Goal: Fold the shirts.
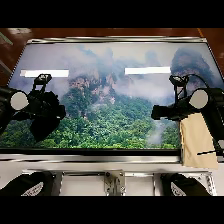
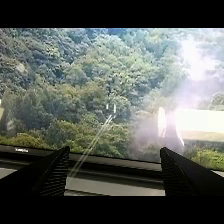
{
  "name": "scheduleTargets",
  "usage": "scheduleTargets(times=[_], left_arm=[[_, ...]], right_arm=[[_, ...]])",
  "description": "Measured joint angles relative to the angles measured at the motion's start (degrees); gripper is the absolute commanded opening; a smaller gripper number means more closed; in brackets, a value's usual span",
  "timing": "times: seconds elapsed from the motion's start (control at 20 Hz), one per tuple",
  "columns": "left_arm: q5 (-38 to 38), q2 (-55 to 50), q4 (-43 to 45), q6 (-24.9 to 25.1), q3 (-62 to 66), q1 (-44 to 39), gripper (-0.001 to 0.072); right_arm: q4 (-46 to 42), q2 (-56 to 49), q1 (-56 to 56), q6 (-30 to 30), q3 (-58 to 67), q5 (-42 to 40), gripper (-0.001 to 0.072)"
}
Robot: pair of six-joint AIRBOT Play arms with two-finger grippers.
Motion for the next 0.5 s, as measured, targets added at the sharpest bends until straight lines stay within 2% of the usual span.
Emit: scheduleTargets(times=[0.5], left_arm=[[0.0, 0.0, 0.0, 0.0, 0.0, 0.0, 0.0711]], right_arm=[[0.0, 0.0, 0.0, 0.0, 0.0, -0.9, 0.0687]])
